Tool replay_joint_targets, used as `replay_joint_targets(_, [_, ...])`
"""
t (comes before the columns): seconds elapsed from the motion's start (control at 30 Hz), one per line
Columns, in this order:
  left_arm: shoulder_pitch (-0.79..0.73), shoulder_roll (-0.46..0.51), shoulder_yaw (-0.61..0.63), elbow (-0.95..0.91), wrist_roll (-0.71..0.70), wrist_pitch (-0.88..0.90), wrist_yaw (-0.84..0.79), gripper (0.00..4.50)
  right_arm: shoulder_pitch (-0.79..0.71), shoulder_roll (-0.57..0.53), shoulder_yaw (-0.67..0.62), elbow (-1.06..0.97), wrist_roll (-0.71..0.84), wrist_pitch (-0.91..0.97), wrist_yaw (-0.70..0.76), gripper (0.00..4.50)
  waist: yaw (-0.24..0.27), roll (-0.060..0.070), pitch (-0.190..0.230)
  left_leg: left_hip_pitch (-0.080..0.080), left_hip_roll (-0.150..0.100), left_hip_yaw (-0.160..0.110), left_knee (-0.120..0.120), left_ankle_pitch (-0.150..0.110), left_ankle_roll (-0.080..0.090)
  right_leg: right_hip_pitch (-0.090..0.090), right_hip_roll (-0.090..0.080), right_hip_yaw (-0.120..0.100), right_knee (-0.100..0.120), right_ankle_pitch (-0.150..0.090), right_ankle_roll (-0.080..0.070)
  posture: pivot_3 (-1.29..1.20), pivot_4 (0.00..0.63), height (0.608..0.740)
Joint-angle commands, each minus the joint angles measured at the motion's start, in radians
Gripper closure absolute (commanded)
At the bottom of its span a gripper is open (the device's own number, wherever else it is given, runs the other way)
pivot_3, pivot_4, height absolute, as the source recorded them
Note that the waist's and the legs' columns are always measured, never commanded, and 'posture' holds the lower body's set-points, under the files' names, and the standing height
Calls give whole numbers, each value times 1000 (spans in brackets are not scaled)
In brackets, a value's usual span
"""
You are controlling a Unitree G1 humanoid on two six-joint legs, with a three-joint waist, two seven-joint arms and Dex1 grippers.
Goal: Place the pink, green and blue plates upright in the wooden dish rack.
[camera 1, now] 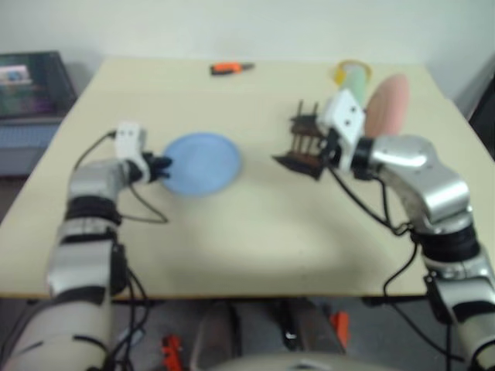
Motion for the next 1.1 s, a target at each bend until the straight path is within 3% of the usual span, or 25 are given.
replay_joint_targets(0.03, [-20, 18, 17, -50, -4, 17, 10, 4493, 2, 4, -11, -36, -10, -14, -3, 0, 0, 0, 0, 0, 0, 0, 0, 0, 0, 0, 0, 0, 0, 0, 0, 0, 150, 740])
replay_joint_targets(0.33, [-29, 31, 43, -194, -19, 78, 55, 4493, -6, 27, 9, -25, -32, -30, 8, 0, 0, 0, 0, 0, 0, 0, 0, 0, 0, 0, 0, 0, 0, 0, 0, 0, 150, 740])
replay_joint_targets(0.53, [-118, 27, 33, -357, 9, 125, 165, 4493, -71, 111, 135, 26, -120, -107, 17, 0, -2, 0, 0, 0, 1, -1, 0, 0, 0, 0, 1, 0, 1, 0, 1, 0, 150, 740])
replay_joint_targets(0.73, [-171, -22, 11, -524, 3, 237, 226, 4493, -128, 224, 300, 180, -336, -263, -55, 0, -2, 0, 0, 0, 1, 0, 0, 0, 0, 0, 2, 1, 1, 0, 0, 0, 150, 740])
replay_joint_targets(1.1, [-144, -44, 21, -776, -72, 475, 218, 4493, -178, 330, 361, 453, -583, -486, -187, 0, -5, 0, 0, 1, 1, 0, 0, 0, -1, 0, 2, 2, 2, 1, -1, 0, 150, 740])
